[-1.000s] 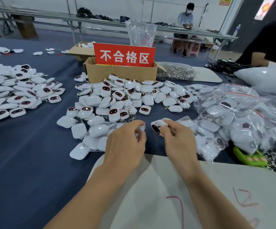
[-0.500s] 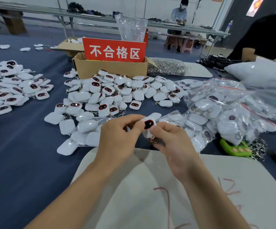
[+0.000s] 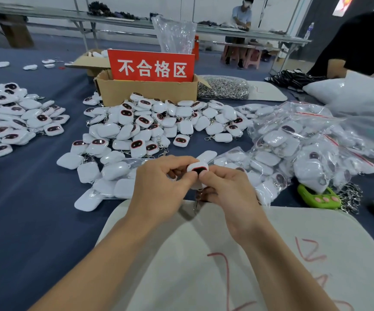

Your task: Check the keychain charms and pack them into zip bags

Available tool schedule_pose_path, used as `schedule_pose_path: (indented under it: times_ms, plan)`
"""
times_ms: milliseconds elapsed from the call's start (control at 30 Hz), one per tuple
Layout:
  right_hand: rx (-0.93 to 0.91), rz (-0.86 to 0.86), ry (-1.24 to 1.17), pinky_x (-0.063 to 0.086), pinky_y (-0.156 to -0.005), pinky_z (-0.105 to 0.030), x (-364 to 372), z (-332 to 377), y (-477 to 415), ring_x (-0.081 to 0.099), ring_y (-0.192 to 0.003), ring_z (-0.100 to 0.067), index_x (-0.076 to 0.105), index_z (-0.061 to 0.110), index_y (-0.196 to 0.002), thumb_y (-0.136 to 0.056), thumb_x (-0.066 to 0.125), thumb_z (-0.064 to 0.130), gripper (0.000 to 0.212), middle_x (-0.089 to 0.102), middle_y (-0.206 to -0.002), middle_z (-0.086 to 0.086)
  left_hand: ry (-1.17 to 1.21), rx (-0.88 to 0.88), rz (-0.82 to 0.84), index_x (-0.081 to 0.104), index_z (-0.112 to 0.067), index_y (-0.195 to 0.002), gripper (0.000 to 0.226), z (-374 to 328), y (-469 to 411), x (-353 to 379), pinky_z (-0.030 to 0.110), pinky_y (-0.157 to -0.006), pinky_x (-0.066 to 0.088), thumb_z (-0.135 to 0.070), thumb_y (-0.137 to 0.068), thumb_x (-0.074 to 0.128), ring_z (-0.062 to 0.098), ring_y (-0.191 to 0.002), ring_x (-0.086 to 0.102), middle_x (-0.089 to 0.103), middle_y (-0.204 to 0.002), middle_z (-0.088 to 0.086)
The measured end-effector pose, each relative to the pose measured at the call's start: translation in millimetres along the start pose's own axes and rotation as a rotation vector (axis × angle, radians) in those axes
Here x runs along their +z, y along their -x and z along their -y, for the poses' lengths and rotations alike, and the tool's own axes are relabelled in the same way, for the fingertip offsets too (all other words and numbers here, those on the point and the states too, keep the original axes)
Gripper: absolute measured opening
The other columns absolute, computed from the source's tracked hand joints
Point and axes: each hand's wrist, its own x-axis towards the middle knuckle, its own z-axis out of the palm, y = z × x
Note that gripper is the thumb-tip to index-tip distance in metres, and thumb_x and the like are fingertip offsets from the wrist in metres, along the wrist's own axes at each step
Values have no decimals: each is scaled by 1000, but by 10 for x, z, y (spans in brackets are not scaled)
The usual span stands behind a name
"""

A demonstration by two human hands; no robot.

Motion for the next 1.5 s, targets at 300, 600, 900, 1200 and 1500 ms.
schedule_pose_path:
  times_ms: [300,600,900,1200,1500]
  plan:
    - [-13,-1,-6,54,-77,-34,21,-15,0,73,-90,-32,80,17,-101,-88,74,6,19,79,-95,-14,57,-100,-9,81,-41,-99,24,-1,-41,-17,24,-78,57,-34,-78,72,3,-84,72,77,-87,-23]
    - [-417,-386,451,55,-76,-25,68,-12,62,69,-78,-7,78,33,-87,-85,73,6,27,73,-78,19,-284,215,-259,81,-34,-98,24,10,38,39,34,-76,56,-27,-75,83,3,-82,67,75,-91,-21]
    - [-516,-462,492,49,-75,-14,99,-3,92,68,-82,-4,72,32,-84,-83,76,7,25,70,-84,24,-396,260,-352,82,-33,-94,18,44,30,21,40,-68,57,-33,-76,82,13,-75,71,78,-85,-15]
    - [-463,-200,631,44,-86,-7,45,-23,63,62,-95,1,73,37,-114,-84,71,7,42,70,-97,24,199,-166,-110,78,-48,-90,17,33,-37,30,15,-64,50,-31,-85,77,3,-60,66,74,-67,-11]
    - [-241,-96,158,50,-54,-38,60,41,21,58,-58,-15,67,17,-71,-98,60,16,28,72,-71,-7,-6,-100,-140,76,-40,-83,15,-22,-8,-17,16,-61,43,-37,-91,65,1,-63,60,67,-64,-15]
